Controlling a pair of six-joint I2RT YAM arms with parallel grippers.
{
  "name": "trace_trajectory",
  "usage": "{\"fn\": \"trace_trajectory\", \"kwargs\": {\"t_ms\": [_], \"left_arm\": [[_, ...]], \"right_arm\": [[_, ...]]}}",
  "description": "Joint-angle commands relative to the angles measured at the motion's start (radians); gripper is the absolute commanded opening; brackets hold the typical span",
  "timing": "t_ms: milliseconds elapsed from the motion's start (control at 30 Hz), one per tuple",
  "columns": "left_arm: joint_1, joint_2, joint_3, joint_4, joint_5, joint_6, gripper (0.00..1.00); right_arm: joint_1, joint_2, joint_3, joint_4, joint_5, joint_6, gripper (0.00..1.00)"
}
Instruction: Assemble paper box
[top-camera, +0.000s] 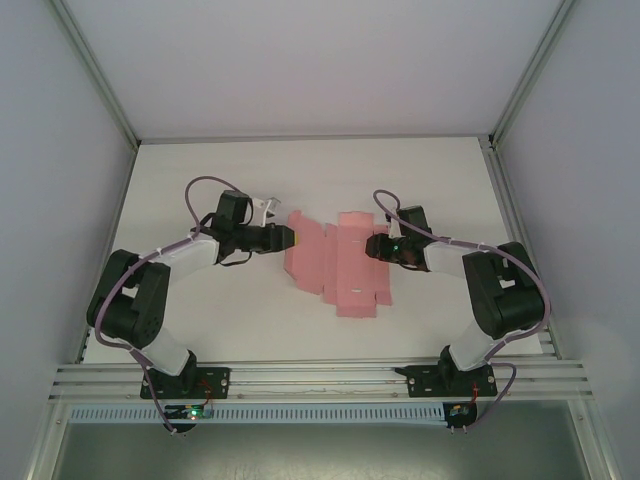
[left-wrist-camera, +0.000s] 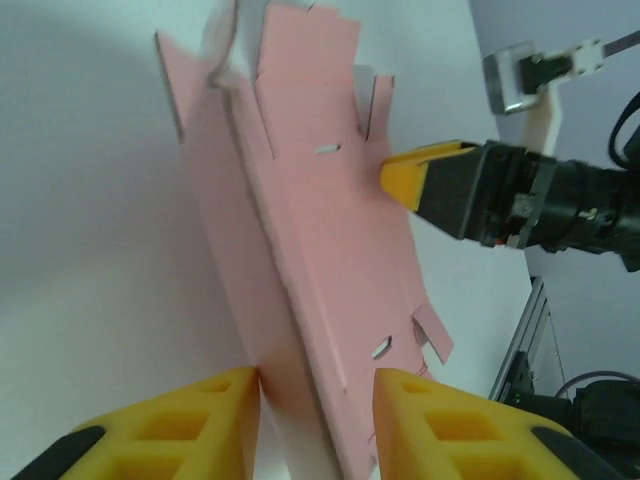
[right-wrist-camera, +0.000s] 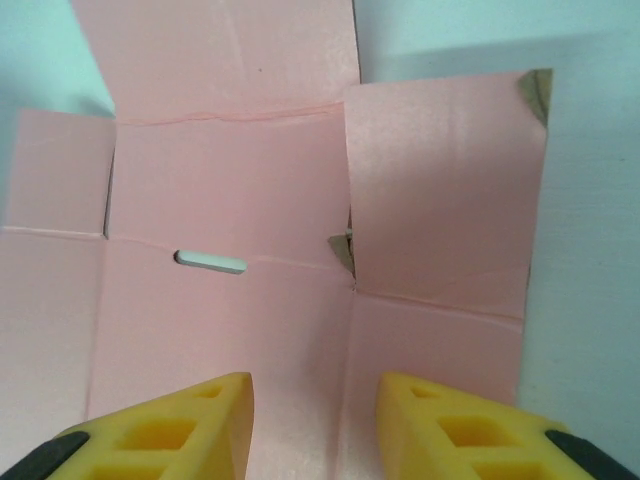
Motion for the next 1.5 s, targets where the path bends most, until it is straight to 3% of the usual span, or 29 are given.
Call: {"fn": "trace_trajectory", "kwargs": {"t_ms": [0, 67, 233, 433, 600, 800, 1033, 1167, 1233, 1367, 1467], "left_arm": [[-0.003, 0.016, 0.015, 0.030, -0.018, -0.016, 0.21], [-0.003, 0.033, 0.031, -0.010, -0.040, -0.004, 0.03], [-0.003, -0.008, 0.022, 0.035, -0.053, 0.012, 0.00], [-0.005, -0.128, 0.064, 0.154, 0.056, 0.027, 0.00], [-0.012, -0.263, 0.086, 0.339, 0.146, -0.068, 0.00], [-0.043, -0.442, 0.096, 0.377, 0.190, -0.061, 0.00], [-0.106, -0.612, 0.117, 0.262, 0.201, 0.050, 0.00], [-0.133, -0.658, 0.103, 0.241, 0.164, 0.069, 0.00], [-0.138, -0.665, 0.094, 0.246, 0.151, 0.066, 0.00], [-0.140, -0.676, 0.075, 0.238, 0.089, 0.068, 0.00], [-0.140, -0.685, 0.054, 0.246, 0.003, 0.057, 0.00]], "right_arm": [[-0.013, 0.011, -0.042, -0.096, -0.002, -0.023, 0.41], [-0.016, 0.007, -0.039, -0.100, -0.001, -0.026, 0.41], [-0.016, -0.074, -0.032, -0.092, -0.026, -0.060, 0.46], [-0.034, -0.390, 0.018, -0.114, -0.096, -0.118, 0.78], [-0.156, -0.647, -0.061, -0.019, -0.242, -0.077, 0.98], [-0.301, -0.767, -0.135, 0.116, -0.556, -0.050, 0.98], [-0.321, -0.647, -0.054, 0.251, -0.808, -0.065, 0.98], [-0.327, -0.610, -0.044, 0.463, -0.903, -0.015, 0.95], [-0.327, -0.615, -0.031, 0.499, -0.938, -0.017, 0.86], [-0.328, -0.644, -0.005, 0.486, -1.002, -0.040, 0.59], [-0.329, -0.673, 0.037, 0.300, -0.977, -0.148, 0.44]]}}
